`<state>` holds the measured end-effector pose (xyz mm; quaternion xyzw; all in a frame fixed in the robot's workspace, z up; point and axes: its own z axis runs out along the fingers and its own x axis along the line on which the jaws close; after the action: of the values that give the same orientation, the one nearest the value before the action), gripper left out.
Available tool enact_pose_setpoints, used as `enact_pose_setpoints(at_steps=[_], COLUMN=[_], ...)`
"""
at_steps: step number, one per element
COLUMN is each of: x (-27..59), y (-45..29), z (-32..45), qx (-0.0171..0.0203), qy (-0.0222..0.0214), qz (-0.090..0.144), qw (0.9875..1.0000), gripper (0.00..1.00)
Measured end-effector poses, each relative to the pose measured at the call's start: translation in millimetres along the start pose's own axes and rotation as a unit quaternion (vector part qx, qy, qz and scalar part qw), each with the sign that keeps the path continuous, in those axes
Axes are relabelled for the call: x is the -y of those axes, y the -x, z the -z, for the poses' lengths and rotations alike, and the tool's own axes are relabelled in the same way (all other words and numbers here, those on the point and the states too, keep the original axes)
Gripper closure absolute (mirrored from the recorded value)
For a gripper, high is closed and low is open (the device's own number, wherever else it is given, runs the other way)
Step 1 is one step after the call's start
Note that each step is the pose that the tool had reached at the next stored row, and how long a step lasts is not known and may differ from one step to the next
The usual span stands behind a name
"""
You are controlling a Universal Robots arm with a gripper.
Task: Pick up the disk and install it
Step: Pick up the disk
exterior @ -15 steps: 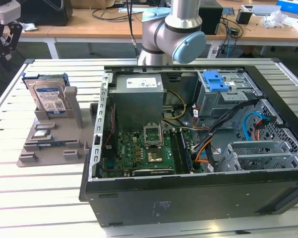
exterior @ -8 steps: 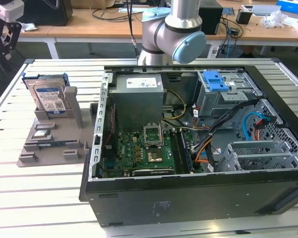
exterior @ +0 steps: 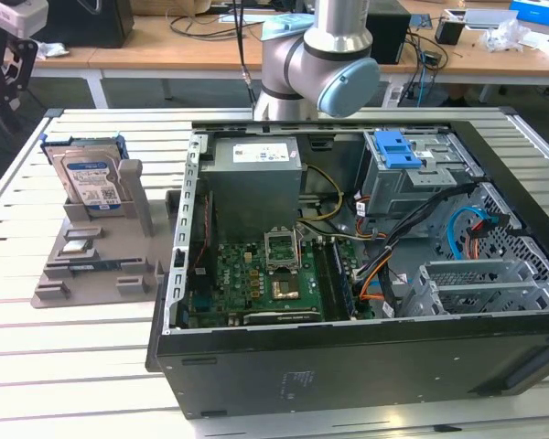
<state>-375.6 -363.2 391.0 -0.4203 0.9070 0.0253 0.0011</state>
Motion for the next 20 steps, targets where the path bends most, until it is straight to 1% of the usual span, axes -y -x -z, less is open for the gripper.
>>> enact_pose_setpoints(at_steps=[3,7,10,14,18,19,20], x=[0.0,0.0,0.0,0.0,0.0,0.0,0.0], y=[0.0,0.0,0.0,0.0,0.0,0.0,0.0], z=[0.0,0.0,0.0,0.0,0.0,0.0,0.0], qx=[-0.0008,-0.002,-0.0033,-0.0043,-0.0054,-0.0057,-0.006], qy=[0.0004,0.001,0.0017,0.0022,0.0028,0.003,0.0031], qz=[0.018,0.044,0.073,0.094,0.118,0.126,0.132], qw=[0.9998,0.999,0.9973,0.9956,0.993,0.992,0.9913], gripper=[0.89,0.89,0.89,0.89,0.89,0.89,0.89])
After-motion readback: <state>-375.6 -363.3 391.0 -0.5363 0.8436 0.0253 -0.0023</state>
